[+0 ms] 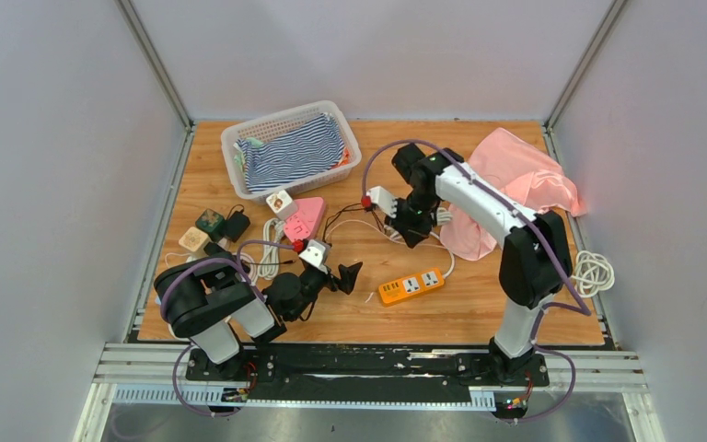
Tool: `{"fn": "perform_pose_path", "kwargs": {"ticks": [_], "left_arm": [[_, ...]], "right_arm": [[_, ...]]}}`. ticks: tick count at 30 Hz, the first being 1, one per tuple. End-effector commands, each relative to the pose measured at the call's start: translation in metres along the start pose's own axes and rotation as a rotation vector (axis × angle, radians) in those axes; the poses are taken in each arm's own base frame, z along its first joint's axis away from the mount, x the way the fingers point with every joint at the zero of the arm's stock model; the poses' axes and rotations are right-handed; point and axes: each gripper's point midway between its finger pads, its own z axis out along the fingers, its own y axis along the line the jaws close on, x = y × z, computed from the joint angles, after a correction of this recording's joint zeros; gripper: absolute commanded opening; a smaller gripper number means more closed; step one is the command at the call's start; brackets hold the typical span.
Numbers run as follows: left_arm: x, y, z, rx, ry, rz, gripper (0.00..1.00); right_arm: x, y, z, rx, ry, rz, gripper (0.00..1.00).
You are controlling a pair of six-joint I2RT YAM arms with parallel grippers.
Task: Pull the plug off the socket
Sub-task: Place the plug at the center of the board.
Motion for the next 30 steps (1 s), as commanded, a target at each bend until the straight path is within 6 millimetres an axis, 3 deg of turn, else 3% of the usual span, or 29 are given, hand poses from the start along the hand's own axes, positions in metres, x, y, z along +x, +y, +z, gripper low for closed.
{"fn": "perform_pose_path", "kwargs": {"ticks": [1, 8, 16, 23, 27, 30], "left_arm": [[-0.007, 0.006, -0.001, -0.029, -0.031, -0.016, 0.99], [-0.008, 0.006, -0.001, -0.029, -0.032, -0.017, 0.99], [-0.007, 0.007, -0.002, -0.032, -0.031, -0.017, 0.99], [-0.007, 0.007, -0.002, -0.03, -0.031, -0.016, 0.99], [-0.007, 0.006, -0.001, -0.027, -0.031, -0.016, 0.99], [-0.007, 0.006, -0.001, -0.027, -0.03, -0.014, 0.99]], "right_arm": [[0.0, 0.004, -0.055, -0.006, -0.076, -0.017, 0.0], [-0.017, -0.028, -0.139, 0.098, -0.216, 0.003, 0.0], [-0.04, -0.107, -0.229, 0.415, -0.495, 0.139, 0.0], [-0.037, -0.184, -0.262, 0.66, -0.762, 0.342, 0.0], [-0.031, -0.219, -0.257, 0.729, -0.754, 0.417, 0.0], [-0.022, -0.248, -0.243, 0.755, -0.715, 0.477, 0.0]]}}
